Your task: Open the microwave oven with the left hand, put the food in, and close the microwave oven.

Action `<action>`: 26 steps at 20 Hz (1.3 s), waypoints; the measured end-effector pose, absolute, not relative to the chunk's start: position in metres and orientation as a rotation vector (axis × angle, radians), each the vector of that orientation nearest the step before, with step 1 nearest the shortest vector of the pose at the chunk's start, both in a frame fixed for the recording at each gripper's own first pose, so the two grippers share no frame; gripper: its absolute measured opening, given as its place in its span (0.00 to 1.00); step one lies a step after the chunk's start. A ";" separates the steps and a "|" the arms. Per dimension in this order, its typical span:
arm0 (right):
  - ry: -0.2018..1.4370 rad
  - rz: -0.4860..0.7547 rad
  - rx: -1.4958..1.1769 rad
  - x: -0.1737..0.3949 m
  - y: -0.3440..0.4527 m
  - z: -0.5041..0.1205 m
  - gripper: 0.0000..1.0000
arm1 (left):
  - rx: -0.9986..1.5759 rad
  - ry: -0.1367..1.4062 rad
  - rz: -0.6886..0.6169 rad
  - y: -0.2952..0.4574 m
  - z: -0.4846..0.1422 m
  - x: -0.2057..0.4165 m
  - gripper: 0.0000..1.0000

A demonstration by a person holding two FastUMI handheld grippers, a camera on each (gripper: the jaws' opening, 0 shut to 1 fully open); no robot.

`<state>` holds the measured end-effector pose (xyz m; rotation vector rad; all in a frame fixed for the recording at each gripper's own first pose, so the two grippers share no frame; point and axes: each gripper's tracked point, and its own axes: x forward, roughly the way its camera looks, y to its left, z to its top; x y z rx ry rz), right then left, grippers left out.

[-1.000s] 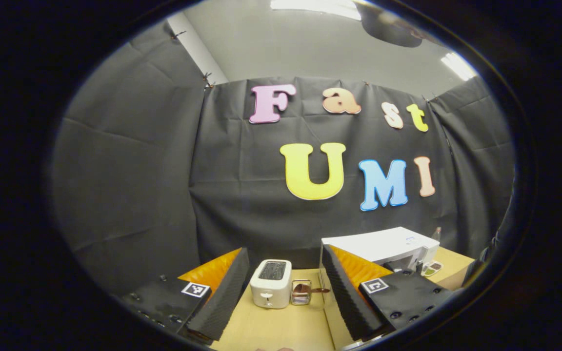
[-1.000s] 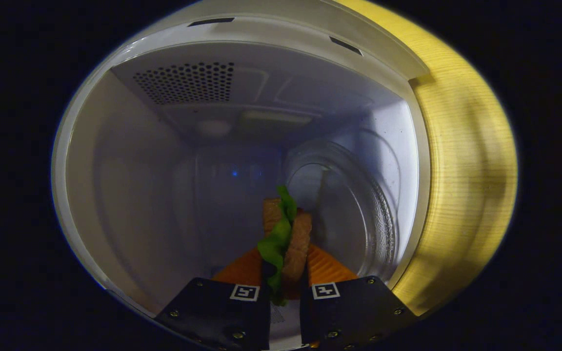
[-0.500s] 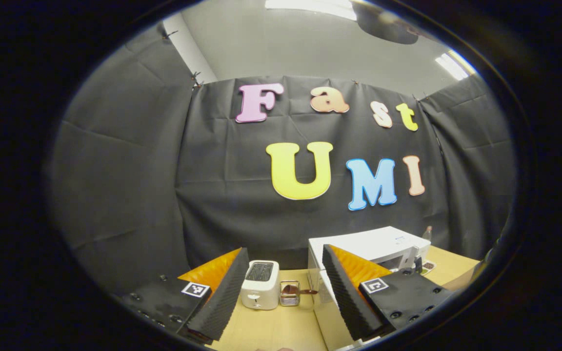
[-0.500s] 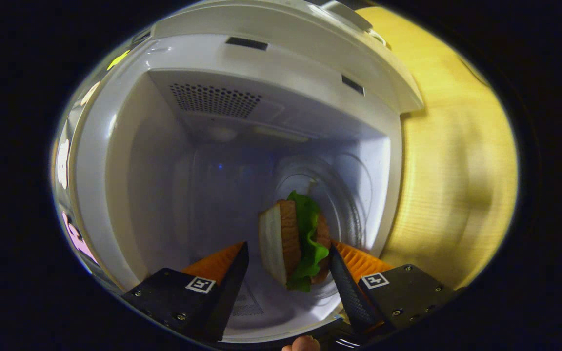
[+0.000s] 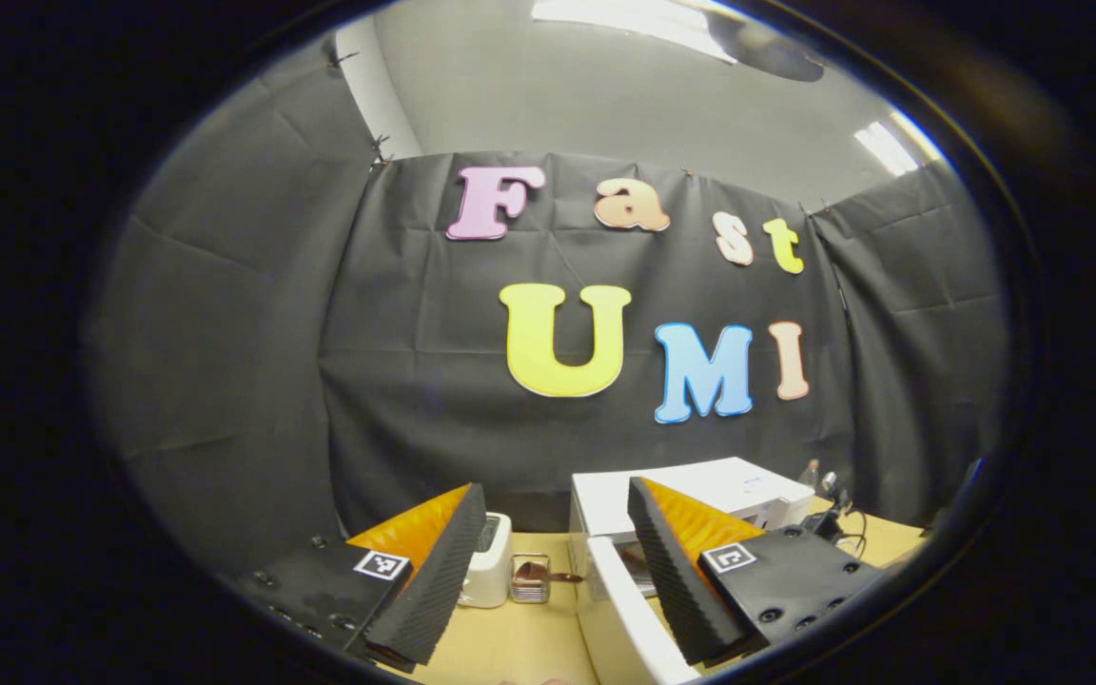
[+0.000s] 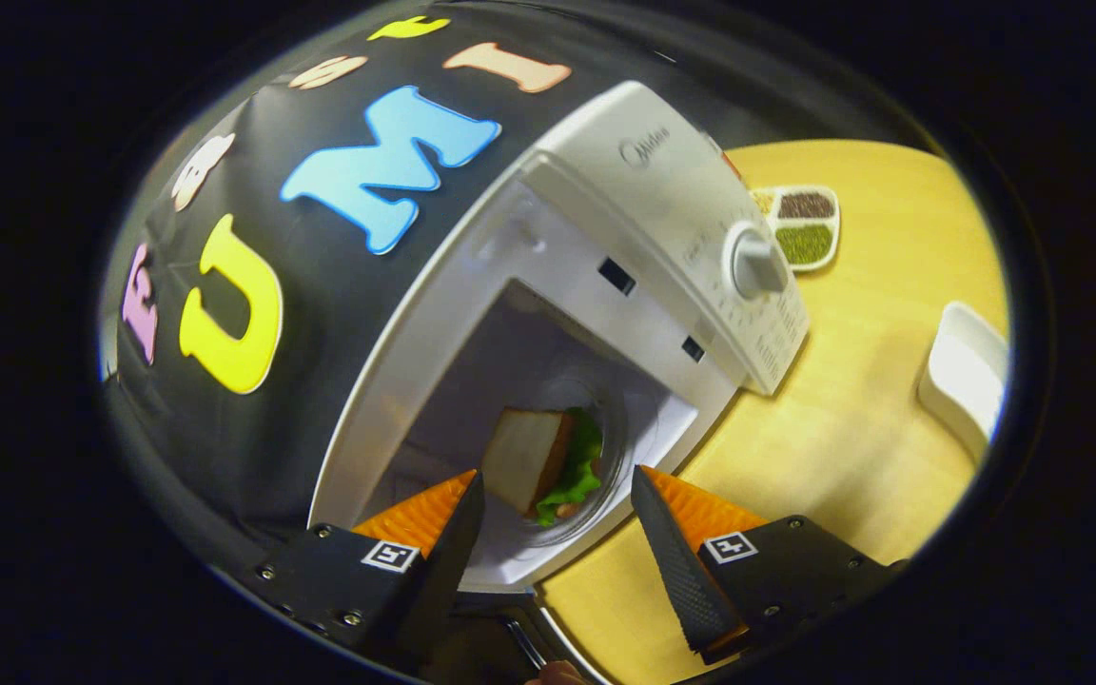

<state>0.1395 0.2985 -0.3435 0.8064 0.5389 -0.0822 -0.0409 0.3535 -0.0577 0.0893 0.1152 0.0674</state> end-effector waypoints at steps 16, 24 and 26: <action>0.216 0.040 0.130 0.016 0.176 -0.160 0.93 | 0.064 0.134 -0.004 0.286 -0.081 -0.043 1.00; 0.064 0.020 0.049 -0.009 0.149 -0.087 0.93 | 0.021 0.182 0.074 0.300 -0.104 -0.075 0.98; 0.047 0.031 0.059 -0.011 0.150 -0.076 0.92 | 0.014 0.214 0.082 0.304 -0.114 -0.084 0.95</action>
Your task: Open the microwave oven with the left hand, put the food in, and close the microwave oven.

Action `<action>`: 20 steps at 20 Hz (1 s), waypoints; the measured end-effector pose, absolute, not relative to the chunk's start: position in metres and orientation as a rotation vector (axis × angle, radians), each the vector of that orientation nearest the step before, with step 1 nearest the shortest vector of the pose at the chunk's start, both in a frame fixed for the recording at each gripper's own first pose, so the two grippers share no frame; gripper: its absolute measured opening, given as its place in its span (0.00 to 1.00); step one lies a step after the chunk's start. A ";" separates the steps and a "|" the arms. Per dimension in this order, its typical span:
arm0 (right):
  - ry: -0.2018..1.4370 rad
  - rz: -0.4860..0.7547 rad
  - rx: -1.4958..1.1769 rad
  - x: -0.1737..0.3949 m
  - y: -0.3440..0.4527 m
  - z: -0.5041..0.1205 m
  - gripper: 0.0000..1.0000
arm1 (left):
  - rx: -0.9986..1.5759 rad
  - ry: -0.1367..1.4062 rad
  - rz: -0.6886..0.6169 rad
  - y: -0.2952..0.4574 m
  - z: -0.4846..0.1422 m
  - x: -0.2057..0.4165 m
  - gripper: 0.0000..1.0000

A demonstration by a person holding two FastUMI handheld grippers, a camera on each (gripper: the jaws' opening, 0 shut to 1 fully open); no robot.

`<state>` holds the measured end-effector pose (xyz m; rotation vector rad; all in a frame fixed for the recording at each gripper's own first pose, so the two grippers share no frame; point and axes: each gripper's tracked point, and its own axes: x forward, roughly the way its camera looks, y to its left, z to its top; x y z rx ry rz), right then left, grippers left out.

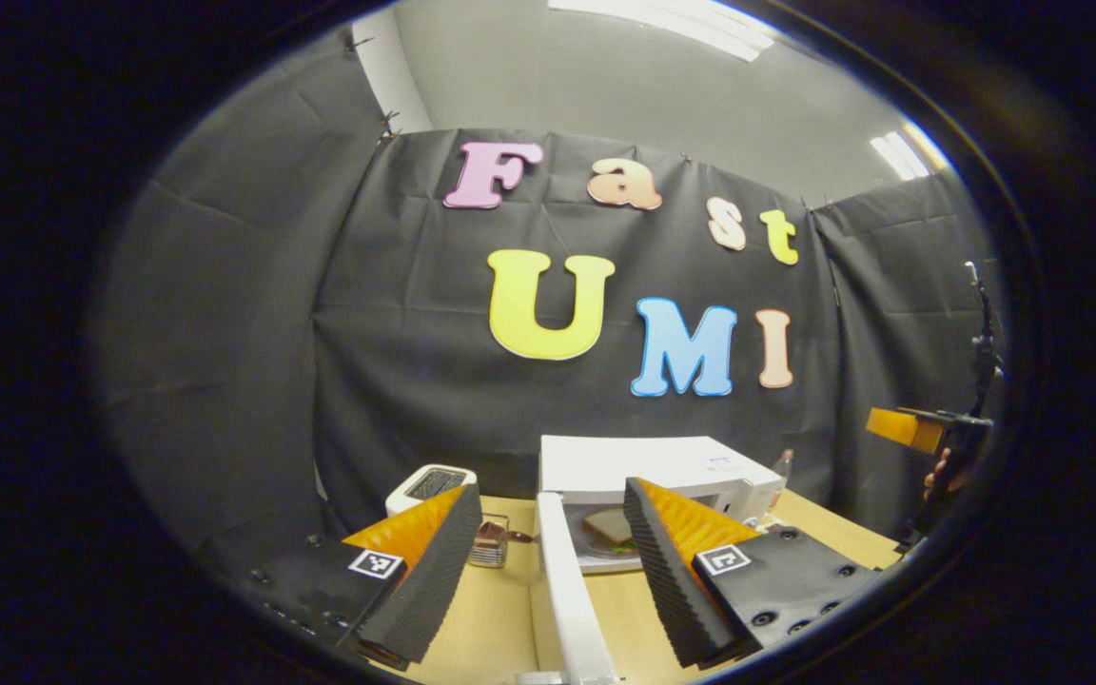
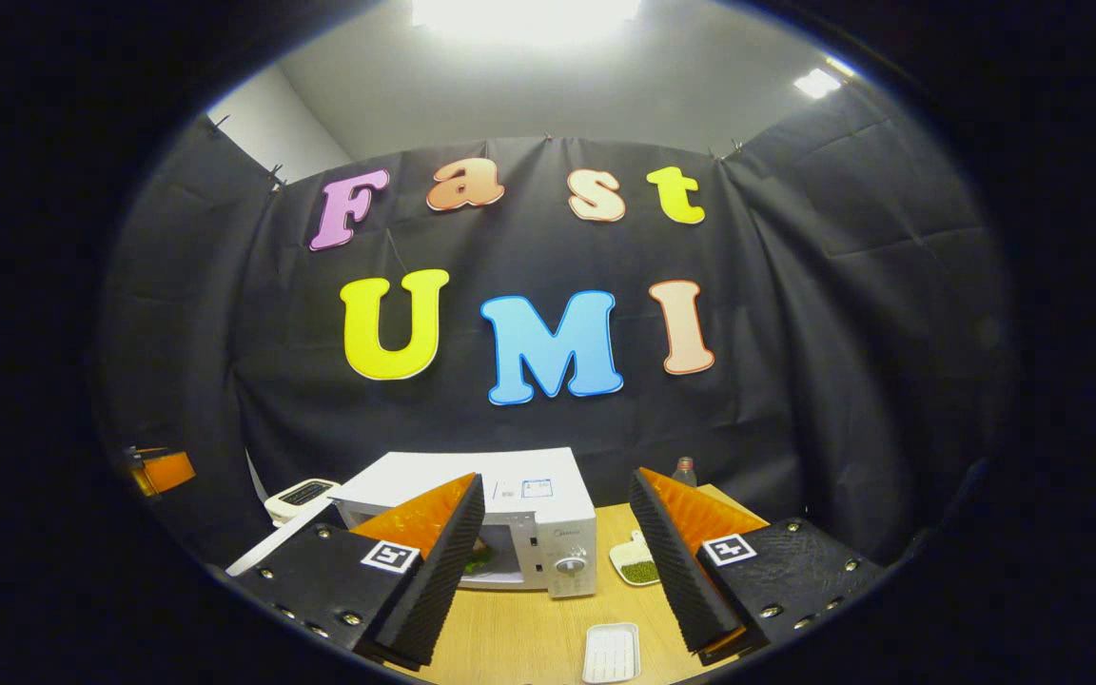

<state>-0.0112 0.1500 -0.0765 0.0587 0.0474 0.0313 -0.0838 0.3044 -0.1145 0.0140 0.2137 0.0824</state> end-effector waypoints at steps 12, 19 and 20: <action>0.027 0.064 0.051 0.006 0.157 -0.059 0.93 | 0.039 0.487 0.090 0.338 -0.210 -0.159 0.07; 0.059 0.008 0.035 0.007 0.148 -0.066 0.96 | -0.023 0.573 0.008 0.324 -0.255 -0.178 0.07; 0.060 0.001 0.032 0.008 0.147 -0.066 0.96 | -0.036 0.574 -0.025 0.316 -0.256 -0.177 0.07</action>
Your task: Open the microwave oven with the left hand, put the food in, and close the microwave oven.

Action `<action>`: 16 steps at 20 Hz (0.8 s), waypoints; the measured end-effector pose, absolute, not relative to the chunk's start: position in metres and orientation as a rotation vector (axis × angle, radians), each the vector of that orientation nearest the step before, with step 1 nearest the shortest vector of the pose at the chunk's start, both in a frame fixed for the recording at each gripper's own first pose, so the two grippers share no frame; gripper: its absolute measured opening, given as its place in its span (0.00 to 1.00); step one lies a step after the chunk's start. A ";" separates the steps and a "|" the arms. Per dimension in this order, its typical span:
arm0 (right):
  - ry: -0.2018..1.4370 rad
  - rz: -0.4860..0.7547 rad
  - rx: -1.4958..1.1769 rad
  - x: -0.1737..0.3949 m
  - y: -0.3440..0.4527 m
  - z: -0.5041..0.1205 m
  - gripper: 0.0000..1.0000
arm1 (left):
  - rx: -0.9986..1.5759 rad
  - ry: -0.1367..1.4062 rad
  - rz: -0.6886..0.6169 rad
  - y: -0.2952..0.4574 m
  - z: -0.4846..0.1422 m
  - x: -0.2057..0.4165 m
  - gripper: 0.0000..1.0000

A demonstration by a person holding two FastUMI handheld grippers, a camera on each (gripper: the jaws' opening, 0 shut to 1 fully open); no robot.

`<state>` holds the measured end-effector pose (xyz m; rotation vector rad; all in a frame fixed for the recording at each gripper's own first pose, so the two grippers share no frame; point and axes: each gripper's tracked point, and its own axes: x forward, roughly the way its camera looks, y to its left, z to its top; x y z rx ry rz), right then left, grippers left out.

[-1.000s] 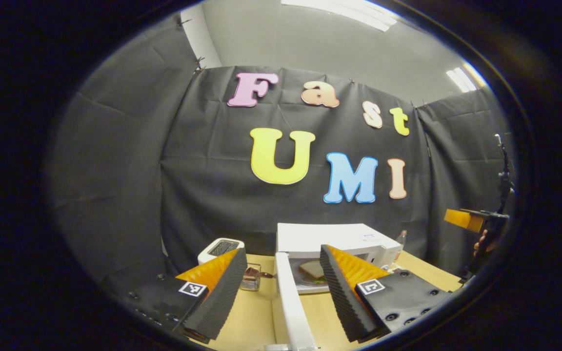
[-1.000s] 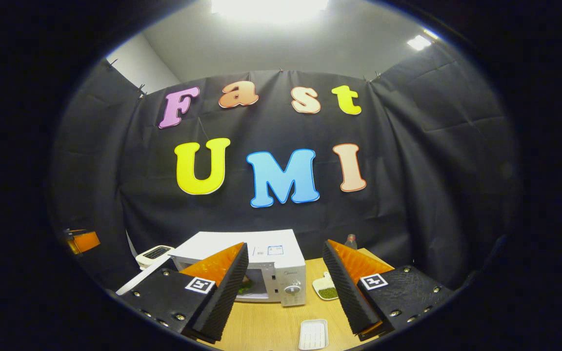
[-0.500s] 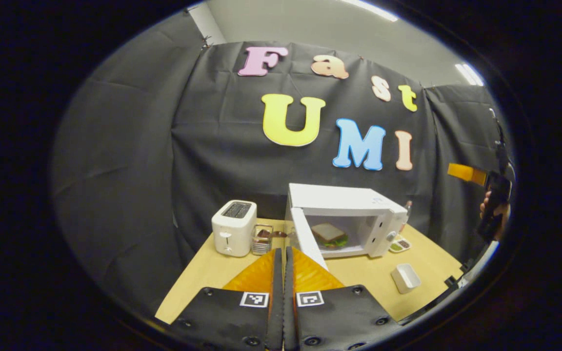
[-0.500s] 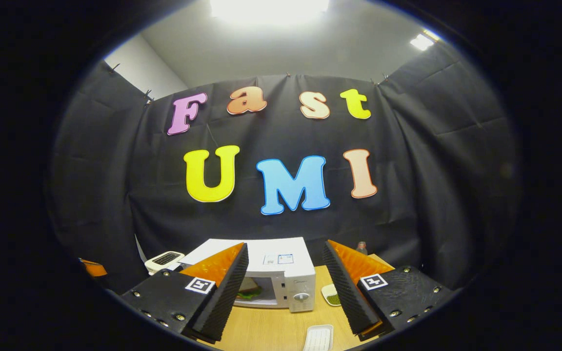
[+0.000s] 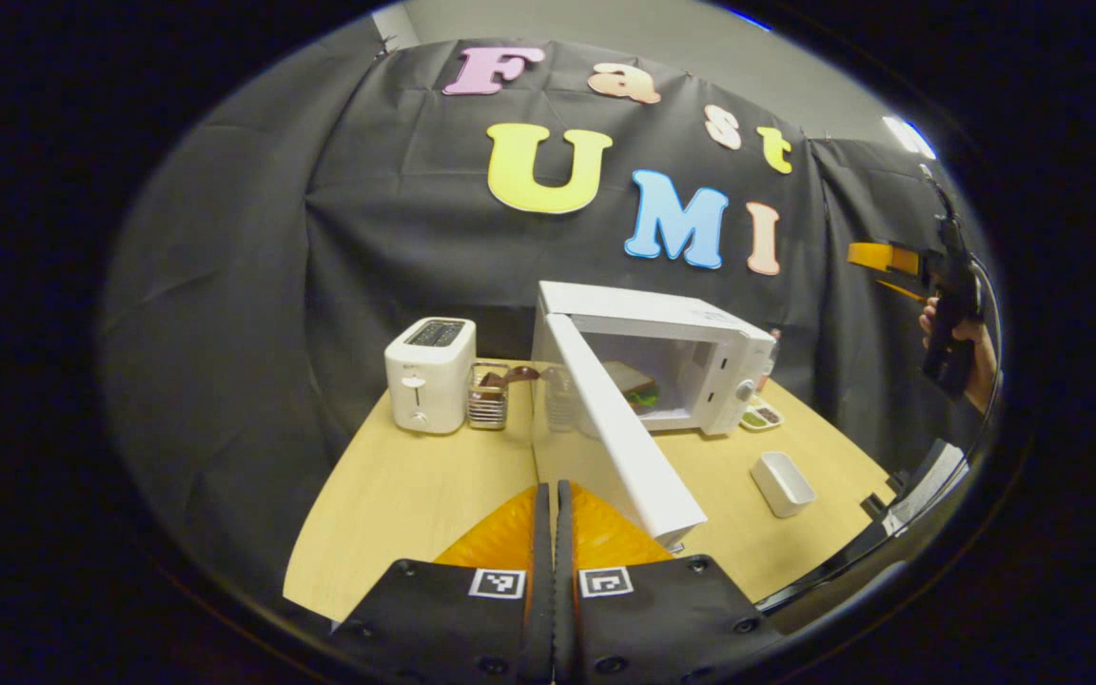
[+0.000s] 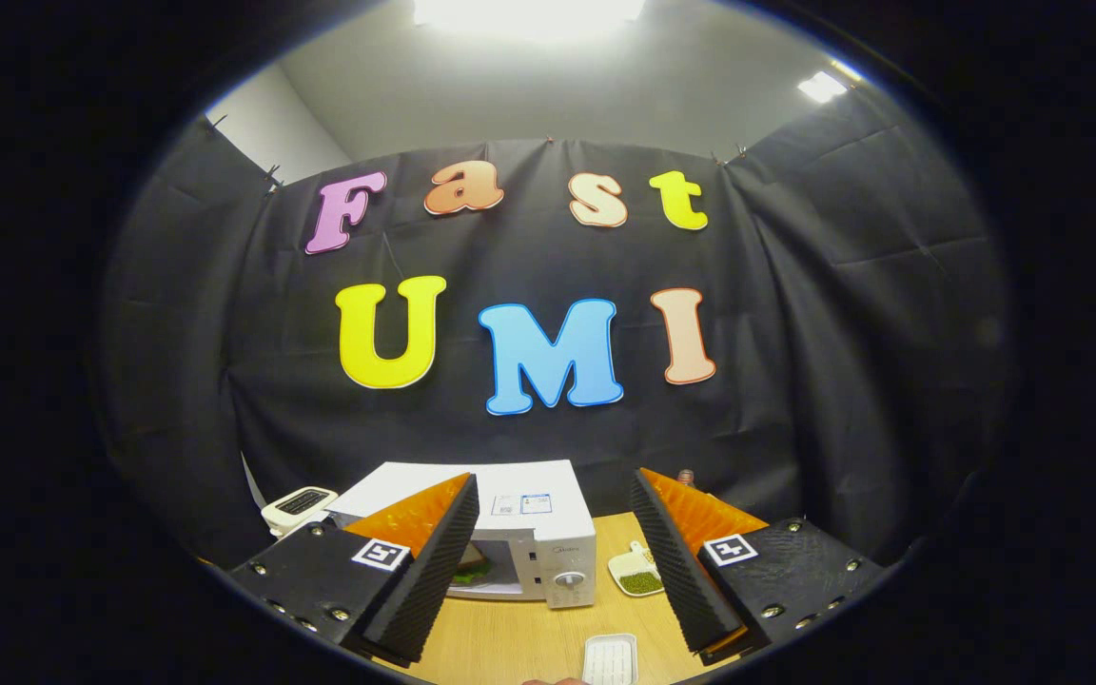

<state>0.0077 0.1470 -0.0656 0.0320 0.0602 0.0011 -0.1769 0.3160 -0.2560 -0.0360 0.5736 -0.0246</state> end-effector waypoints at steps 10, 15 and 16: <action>0.036 -0.009 0.027 0.022 0.131 -0.055 0.96 | -0.069 0.600 -0.098 0.275 -0.267 -0.165 0.07; 0.030 0.021 0.024 0.041 0.113 -0.050 0.96 | -0.077 0.614 -0.106 0.227 -0.273 -0.150 0.07; 0.034 0.031 0.021 0.044 0.109 -0.053 0.96 | -0.079 0.619 -0.110 0.217 -0.275 -0.146 0.07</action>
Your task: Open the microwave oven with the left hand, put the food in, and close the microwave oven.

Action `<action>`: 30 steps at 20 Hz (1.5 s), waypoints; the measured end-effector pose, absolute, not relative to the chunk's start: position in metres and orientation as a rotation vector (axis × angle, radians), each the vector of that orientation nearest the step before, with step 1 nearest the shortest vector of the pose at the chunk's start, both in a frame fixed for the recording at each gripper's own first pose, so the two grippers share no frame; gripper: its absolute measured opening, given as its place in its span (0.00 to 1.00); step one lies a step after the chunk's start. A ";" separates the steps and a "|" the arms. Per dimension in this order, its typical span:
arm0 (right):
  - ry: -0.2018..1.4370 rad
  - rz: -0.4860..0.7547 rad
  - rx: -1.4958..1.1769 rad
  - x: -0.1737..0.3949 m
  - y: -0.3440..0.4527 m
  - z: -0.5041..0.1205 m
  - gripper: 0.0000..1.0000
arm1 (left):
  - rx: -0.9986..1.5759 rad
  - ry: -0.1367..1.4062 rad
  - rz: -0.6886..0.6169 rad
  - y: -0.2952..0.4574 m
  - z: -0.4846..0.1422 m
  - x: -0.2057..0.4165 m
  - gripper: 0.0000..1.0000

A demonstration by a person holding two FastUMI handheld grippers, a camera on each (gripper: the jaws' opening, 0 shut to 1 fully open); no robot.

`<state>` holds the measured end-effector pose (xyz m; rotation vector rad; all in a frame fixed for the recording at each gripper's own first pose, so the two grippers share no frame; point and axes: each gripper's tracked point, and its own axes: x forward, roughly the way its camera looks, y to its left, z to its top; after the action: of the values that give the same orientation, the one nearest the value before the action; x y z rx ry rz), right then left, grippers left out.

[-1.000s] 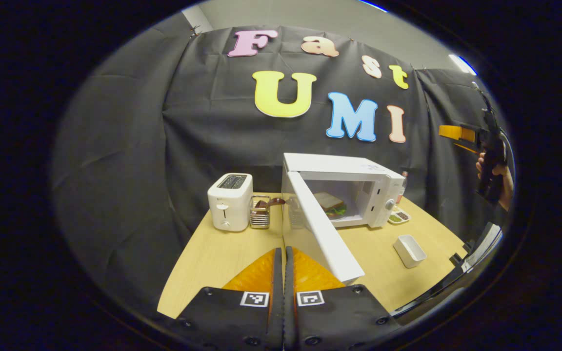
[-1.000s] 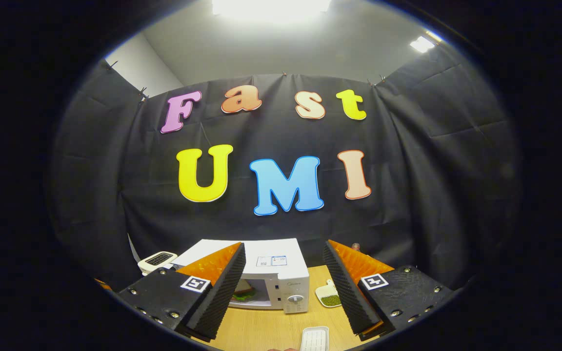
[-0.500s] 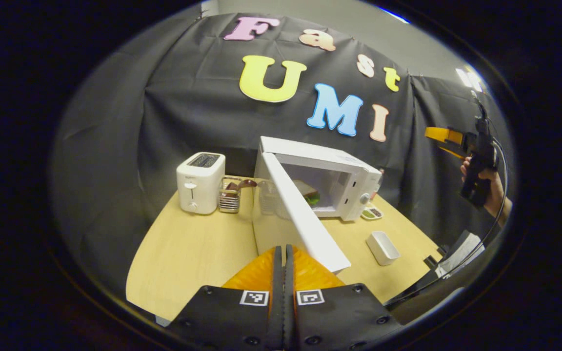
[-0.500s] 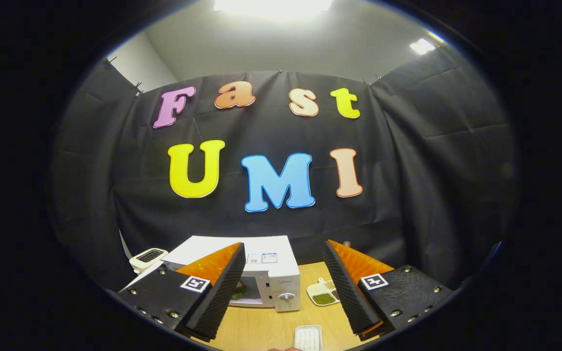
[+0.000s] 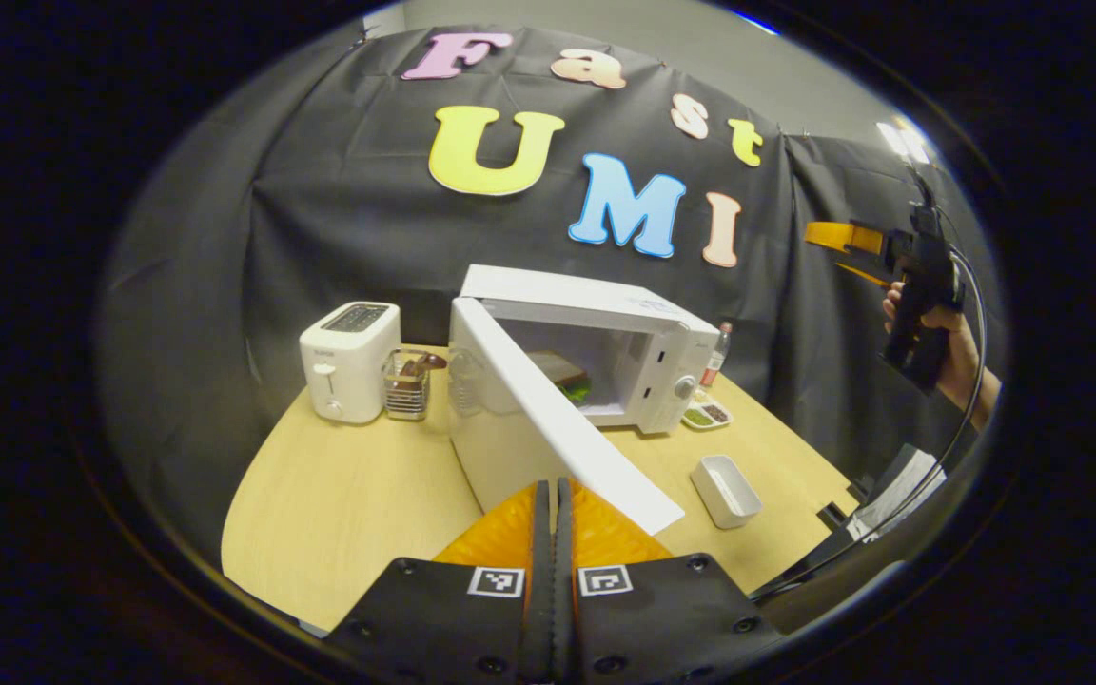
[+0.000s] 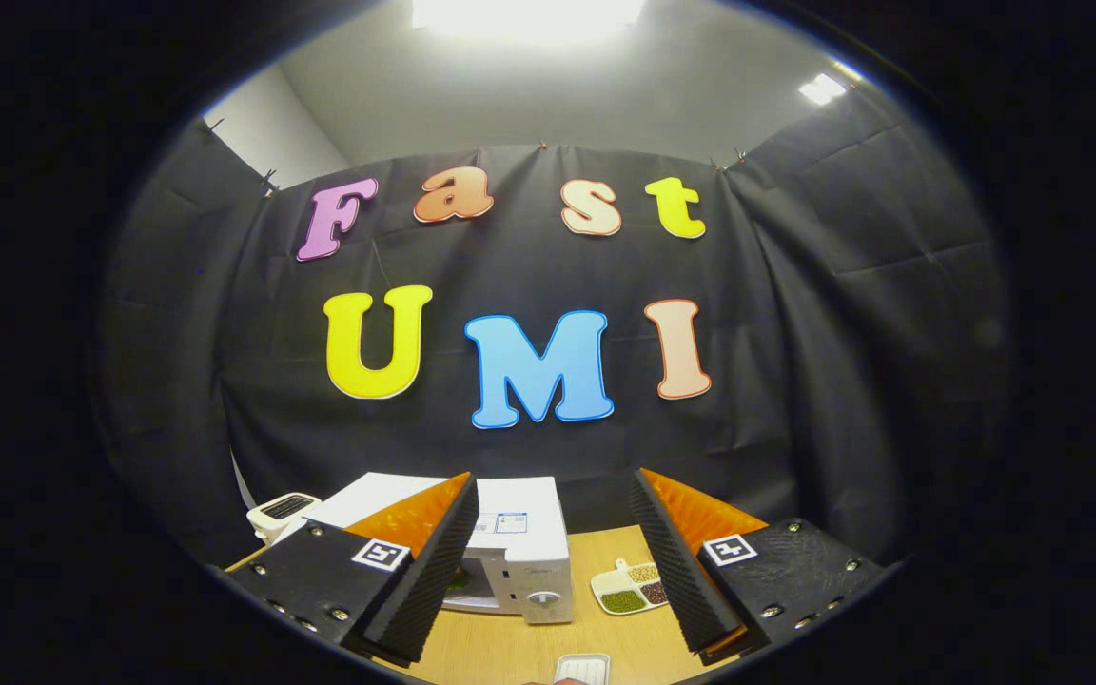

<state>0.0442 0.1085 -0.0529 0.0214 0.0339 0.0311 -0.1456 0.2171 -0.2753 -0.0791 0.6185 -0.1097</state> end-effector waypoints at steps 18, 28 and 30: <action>0.022 0.055 -0.035 0.070 0.026 -0.065 0.96 | -0.068 0.643 -0.230 0.084 -0.306 -0.050 0.07; 0.027 -0.015 -0.035 0.064 -0.012 -0.071 0.96 | -0.083 0.624 -0.270 0.047 -0.318 0.003 0.07; 0.032 -0.029 -0.037 0.063 -0.018 -0.072 0.96 | -0.099 0.622 -0.270 0.042 -0.322 0.015 0.07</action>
<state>0.0633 -0.0181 -0.0718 -0.0365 0.0315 -0.0293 0.0152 0.0422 -0.3217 -0.0992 0.6221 -0.2697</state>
